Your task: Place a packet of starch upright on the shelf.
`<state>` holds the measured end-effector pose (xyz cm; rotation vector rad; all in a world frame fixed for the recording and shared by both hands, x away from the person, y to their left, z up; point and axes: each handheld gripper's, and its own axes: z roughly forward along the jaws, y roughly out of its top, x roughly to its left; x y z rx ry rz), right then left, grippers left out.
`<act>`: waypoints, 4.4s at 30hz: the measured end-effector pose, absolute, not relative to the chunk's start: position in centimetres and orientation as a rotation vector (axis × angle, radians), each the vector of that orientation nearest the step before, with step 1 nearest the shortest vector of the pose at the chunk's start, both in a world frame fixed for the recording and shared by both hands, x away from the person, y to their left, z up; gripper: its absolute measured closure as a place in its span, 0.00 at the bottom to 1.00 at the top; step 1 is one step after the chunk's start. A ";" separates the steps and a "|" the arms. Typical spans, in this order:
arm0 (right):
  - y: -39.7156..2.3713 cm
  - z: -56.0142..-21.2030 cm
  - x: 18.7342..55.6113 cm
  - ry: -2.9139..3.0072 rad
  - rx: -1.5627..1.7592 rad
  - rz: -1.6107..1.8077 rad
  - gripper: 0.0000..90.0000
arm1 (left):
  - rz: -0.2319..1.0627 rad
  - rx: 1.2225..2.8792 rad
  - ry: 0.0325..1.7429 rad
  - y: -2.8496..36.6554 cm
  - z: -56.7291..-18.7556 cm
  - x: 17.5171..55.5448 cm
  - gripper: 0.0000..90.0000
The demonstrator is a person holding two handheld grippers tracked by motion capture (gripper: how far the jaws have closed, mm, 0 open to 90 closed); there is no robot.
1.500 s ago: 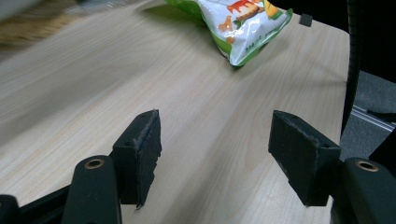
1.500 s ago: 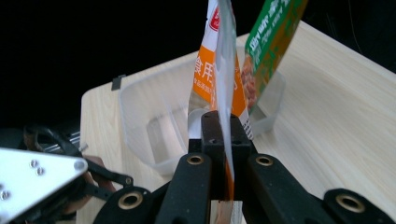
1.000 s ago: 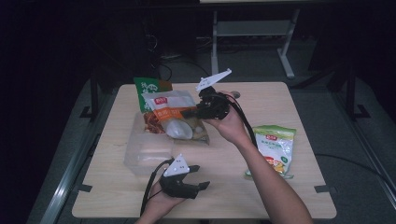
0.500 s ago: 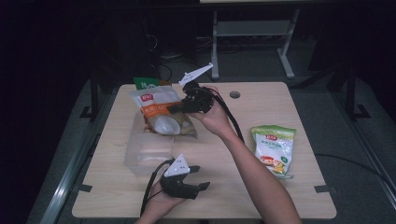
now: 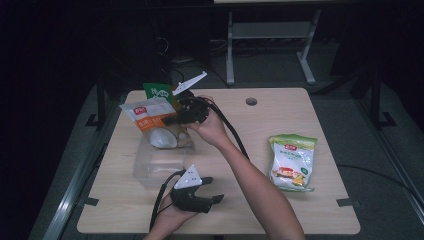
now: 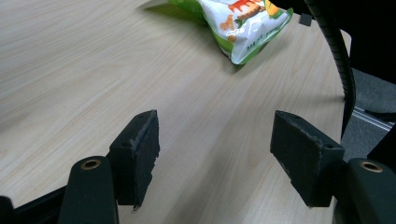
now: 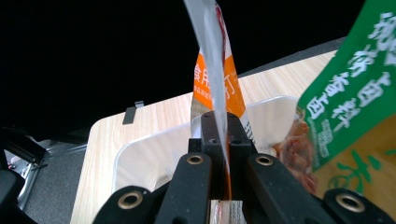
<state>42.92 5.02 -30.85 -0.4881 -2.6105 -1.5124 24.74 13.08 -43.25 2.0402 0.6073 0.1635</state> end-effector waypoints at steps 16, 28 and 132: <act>7.2 -32.7 43.3 -2.584 -0.479 -1.486 1.00 | 0.163 2.033 0.611 13.2 -43.3 24.8 0.35; 8.4 -35.1 43.0 -2.548 -0.506 -1.487 1.00 | 0.163 2.035 0.606 13.3 -43.2 24.8 0.35; -15.2 -36.0 38.2 -2.577 -0.920 -1.359 0.56 | 0.159 2.063 0.605 12.2 -43.7 25.0 0.31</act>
